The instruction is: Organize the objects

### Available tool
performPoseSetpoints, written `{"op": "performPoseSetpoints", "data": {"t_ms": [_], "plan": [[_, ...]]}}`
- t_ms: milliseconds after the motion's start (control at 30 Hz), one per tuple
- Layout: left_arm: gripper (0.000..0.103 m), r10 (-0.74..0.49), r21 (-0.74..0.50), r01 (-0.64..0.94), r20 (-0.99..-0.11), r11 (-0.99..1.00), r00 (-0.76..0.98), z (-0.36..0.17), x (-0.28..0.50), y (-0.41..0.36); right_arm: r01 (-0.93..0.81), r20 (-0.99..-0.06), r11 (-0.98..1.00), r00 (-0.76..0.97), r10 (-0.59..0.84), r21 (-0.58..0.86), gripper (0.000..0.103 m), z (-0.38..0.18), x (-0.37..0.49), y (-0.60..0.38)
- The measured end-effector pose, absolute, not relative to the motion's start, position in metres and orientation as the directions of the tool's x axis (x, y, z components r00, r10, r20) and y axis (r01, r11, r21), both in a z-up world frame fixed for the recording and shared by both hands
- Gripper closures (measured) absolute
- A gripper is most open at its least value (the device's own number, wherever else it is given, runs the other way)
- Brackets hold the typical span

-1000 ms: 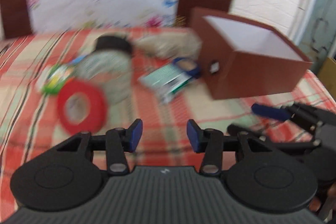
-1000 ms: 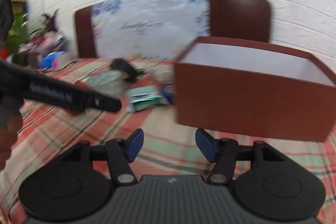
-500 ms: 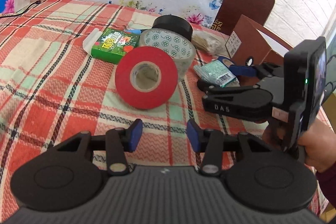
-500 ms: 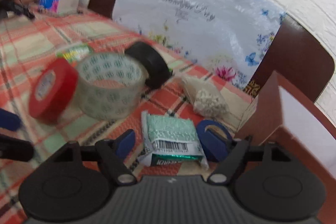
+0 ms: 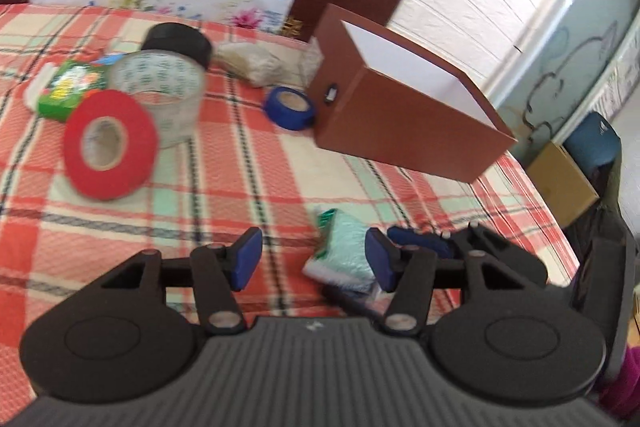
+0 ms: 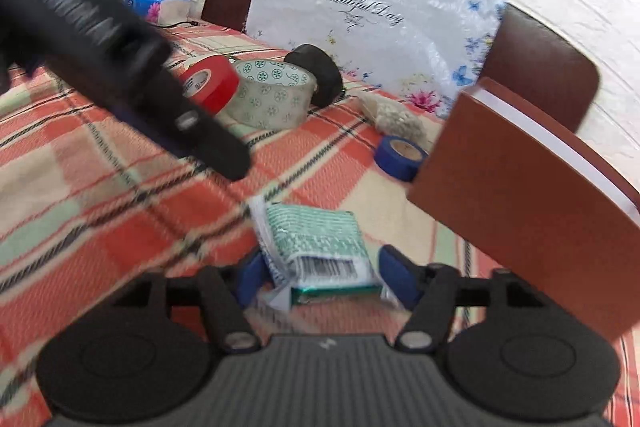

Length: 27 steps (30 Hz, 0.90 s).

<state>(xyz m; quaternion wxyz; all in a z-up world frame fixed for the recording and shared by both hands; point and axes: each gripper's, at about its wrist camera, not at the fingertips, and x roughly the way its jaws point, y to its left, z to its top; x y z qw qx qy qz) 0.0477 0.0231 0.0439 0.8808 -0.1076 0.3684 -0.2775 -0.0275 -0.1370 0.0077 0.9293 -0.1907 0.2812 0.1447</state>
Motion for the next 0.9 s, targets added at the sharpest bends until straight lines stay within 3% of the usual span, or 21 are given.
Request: {"op": "performPoseSetpoints", "data": {"t_ms": [267, 667, 900], "plan": [[0.044, -0.515, -0.345, 0.391, -0.68, 0.853, 0.522, 0.032, 0.054, -0.015, -0.355, -0.616, 0.934, 0.744, 0.26, -0.034, 0.03, 0.011, -0.022, -0.17], [0.044, -0.396, -0.213, 0.376, -0.754, 0.902, 0.524, 0.025, 0.052, -0.047, -0.369, -0.606, 0.93, 0.74, 0.292, -0.002, 0.031, 0.005, -0.017, -0.162], [0.059, -0.381, -0.188, 0.381, -0.756, 0.905, 0.532, 0.028, 0.049, -0.057, -0.384, -0.586, 0.923, 0.745, 0.32, 0.016, 0.054, 0.004, -0.023, -0.163]]}}
